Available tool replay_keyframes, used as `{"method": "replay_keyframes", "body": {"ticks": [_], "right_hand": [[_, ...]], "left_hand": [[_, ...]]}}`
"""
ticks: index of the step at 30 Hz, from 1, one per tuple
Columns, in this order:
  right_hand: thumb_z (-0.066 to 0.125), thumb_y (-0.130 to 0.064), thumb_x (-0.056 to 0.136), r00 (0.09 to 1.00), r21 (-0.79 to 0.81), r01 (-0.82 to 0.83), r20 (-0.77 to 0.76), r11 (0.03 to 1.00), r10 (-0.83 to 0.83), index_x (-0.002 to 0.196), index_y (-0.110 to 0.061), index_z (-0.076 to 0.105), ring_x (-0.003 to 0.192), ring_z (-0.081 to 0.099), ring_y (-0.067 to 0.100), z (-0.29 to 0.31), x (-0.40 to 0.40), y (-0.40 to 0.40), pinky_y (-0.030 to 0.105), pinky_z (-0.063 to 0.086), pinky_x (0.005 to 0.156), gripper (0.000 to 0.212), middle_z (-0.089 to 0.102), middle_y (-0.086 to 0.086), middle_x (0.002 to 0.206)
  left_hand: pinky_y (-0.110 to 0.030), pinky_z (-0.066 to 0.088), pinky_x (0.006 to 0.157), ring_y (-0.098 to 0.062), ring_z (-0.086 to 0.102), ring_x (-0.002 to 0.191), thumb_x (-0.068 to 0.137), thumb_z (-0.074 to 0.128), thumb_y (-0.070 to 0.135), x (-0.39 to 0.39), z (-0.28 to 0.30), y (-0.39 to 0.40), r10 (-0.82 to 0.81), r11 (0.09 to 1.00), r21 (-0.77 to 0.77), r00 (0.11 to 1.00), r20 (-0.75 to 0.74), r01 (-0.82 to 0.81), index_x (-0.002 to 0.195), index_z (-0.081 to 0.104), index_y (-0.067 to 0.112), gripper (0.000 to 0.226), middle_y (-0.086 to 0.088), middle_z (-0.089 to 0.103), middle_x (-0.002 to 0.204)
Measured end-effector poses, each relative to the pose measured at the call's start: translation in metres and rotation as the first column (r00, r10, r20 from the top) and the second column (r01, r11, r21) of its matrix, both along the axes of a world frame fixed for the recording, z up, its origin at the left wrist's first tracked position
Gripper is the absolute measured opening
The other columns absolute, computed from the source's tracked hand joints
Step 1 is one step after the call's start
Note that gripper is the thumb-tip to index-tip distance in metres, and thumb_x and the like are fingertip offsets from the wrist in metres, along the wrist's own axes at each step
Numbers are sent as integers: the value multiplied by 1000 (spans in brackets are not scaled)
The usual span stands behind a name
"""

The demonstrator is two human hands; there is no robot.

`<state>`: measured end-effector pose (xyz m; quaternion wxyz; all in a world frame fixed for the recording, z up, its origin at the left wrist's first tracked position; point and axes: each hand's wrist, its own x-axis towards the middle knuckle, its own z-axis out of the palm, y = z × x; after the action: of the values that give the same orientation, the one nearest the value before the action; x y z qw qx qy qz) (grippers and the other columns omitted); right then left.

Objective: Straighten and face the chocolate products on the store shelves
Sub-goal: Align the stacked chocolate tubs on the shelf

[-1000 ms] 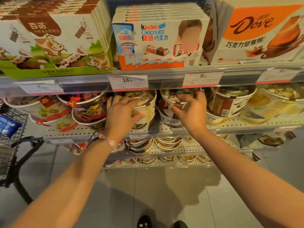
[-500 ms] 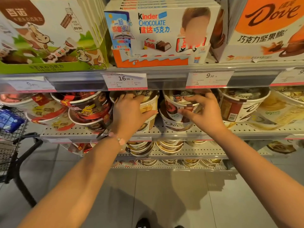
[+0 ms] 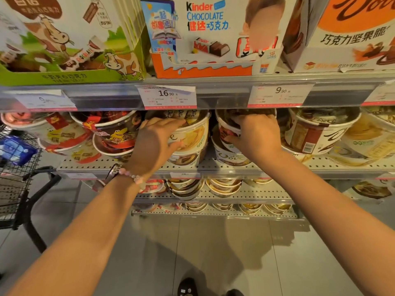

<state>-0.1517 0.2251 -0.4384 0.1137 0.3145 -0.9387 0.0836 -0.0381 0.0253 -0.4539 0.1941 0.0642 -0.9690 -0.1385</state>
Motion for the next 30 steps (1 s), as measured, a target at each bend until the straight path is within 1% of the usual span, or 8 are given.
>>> {"method": "replay_keyframes", "body": {"ticks": [6,9,15,17,19,23,27,30], "right_hand": [[70,-24,79,963,-24,-199,182,980,200,129,-35,54,133,37,21,8,-19,30,40,13,106,53,50,-10,138],[70,-13,79,954,-26,-176,241,984,177,128,-36,54,134,33,25,3,-24,42,45,15,111,56,48,-4,140],[67,6,75,937,-372,-163,231,914,262,126,-15,58,140,21,30,-19,-12,52,28,16,114,56,33,14,145],[67,3,74,962,-544,-72,185,836,203,131,-11,50,141,17,23,-33,1,55,15,13,112,62,30,14,146],[72,-7,74,974,-699,72,204,711,102,137,-8,36,141,18,20,-49,15,54,19,15,115,73,28,14,147],[82,-27,67,873,-776,405,485,483,47,145,-9,15,137,27,17,-74,25,40,39,27,114,104,25,8,147],[88,-37,53,834,-770,456,545,446,88,146,-13,11,138,28,15,-82,17,25,31,24,115,123,29,1,147],[90,-45,44,846,-762,439,529,477,67,146,-15,14,136,32,18,-85,13,18,40,29,113,130,34,2,146]], "left_hand": [[-37,40,94,-30,57,106,71,79,19,-2,-1,0,11,1000,10,999,-42,-10,122,62,11,55,-8,64,120],[-36,38,94,-31,56,108,71,79,19,-2,-1,1,13,1000,18,999,-43,-12,122,61,11,55,-9,64,120],[-44,31,106,-31,46,122,75,75,27,4,-18,12,158,987,-4,978,-134,-160,130,50,4,64,-15,54,128],[-36,27,110,-32,39,126,75,75,28,13,-31,25,286,957,128,926,-247,-261,129,43,-4,71,-23,45,131],[-24,22,113,-32,37,125,72,77,31,19,-45,38,447,886,284,839,-311,-366,126,40,-10,77,-28,43,127],[-48,31,109,-38,36,127,60,85,38,9,-65,40,572,695,601,810,-131,-394,132,31,-10,102,-26,37,132],[-37,13,116,-28,15,140,50,89,39,-6,-74,33,552,602,701,834,-21,-381,145,12,1,128,-17,18,149],[-41,15,118,-20,10,143,47,89,43,-11,-79,33,524,534,782,852,-6,-322,148,0,13,138,-7,9,155]]}}
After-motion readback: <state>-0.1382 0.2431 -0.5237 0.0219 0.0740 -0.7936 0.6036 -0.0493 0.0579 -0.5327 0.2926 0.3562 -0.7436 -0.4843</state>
